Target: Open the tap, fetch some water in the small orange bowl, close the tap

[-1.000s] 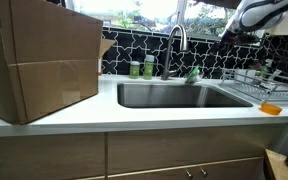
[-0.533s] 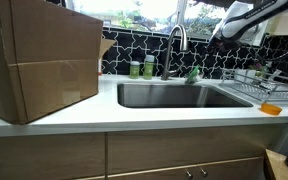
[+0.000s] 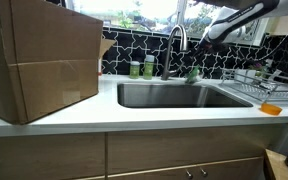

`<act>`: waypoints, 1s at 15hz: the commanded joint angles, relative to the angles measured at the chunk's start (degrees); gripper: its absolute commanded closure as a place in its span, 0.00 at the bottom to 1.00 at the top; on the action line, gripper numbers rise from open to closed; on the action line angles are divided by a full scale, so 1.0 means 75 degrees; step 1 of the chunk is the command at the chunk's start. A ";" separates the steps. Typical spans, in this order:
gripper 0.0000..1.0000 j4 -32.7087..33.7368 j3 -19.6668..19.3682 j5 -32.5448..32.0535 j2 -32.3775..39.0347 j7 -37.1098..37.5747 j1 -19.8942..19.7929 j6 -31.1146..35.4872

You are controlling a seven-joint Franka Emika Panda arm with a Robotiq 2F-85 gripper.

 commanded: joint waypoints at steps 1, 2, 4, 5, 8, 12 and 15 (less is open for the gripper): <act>0.00 0.0553 0.0285 0.0616 0.0555 -0.0541 -0.0233 0.0025; 0.00 0.0673 0.0315 0.0662 0.0666 -0.0579 -0.0243 0.0031; 0.01 0.0940 0.0373 0.0724 0.0905 -0.0620 -0.0277 0.0010; 0.04 0.1041 0.0436 0.0796 0.0994 -0.0666 -0.0312 -0.0020; 0.14 0.1336 0.0543 0.0830 0.1261 -0.0665 -0.0370 -0.0033; 0.20 0.1601 0.0802 0.1015 0.1467 -0.0826 -0.0527 -0.0047; 0.30 0.1732 0.0929 0.1117 0.1578 -0.0920 -0.0603 -0.0094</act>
